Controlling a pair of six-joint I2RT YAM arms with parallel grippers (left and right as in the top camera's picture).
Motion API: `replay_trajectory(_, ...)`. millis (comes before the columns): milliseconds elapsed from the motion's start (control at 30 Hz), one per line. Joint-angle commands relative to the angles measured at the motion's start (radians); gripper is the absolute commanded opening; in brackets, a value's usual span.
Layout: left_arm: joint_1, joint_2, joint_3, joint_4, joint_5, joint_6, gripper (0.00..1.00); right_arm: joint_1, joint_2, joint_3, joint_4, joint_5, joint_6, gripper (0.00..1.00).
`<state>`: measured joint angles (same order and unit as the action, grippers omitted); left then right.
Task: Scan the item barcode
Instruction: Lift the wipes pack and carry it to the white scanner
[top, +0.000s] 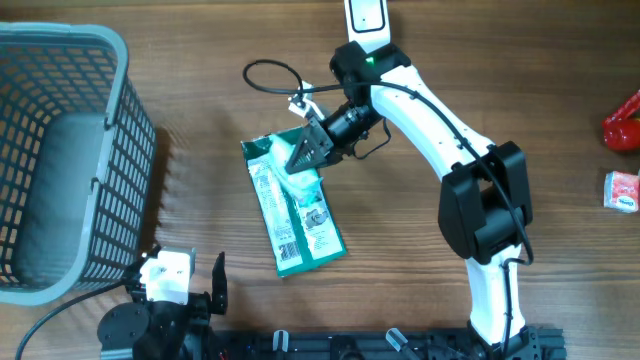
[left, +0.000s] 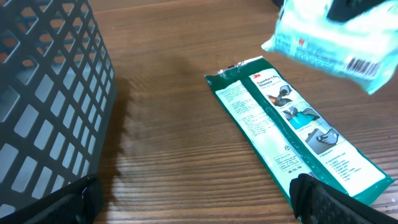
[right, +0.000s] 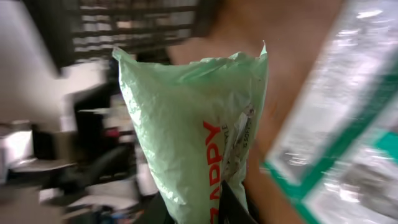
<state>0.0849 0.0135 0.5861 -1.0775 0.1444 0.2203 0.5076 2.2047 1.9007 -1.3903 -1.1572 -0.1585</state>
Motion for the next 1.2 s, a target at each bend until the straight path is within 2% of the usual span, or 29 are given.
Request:
replay_trajectory(0, -0.005, -0.007, 0.001, 0.002, 0.012, 0.011, 1.0, 0.011, -0.034, 0.016, -0.058, -0.287, 0.026, 0.05)
replay_trajectory(100, -0.005, -0.007, 0.001, 0.002, 0.012, 0.011, 1.0, 0.011, -0.034, 0.016, -0.109, -0.341, -0.039, 0.05)
replay_trajectory(200, -0.005, -0.007, 0.001, 0.002, 0.012, 0.011, 1.0, 0.011, -0.034, 0.01, -0.219, -0.339, -0.237, 0.04)
replay_trajectory(433, -0.005, -0.007, 0.001, 0.002, 0.012, 0.011, 1.0, 0.019, -0.036, -0.087, -0.22, -0.338, -0.365, 0.05)
replay_trajectory(667, -0.005, -0.007, 0.001, 0.002, 0.012, 0.011, 1.0, 0.019, -0.058, -0.316, -0.221, -0.363, -0.476, 0.04)
replay_trajectory(800, -0.005, -0.007, 0.001, 0.002, 0.012, 0.011, 1.0, 0.016, -0.153, -0.454, -0.222, -0.372, -0.553, 0.04)
replay_trajectory(1000, -0.005, -0.007, 0.001, 0.002, 0.012, 0.011, 1.0, 0.016, -0.338, -0.542, -0.221, -0.359, -0.56, 0.04)
replay_trajectory(1167, -0.005, -0.007, 0.001, 0.002, 0.012, 0.011, 1.0, 0.016, -0.377, -0.542, -0.221, -0.316, -0.511, 0.04)
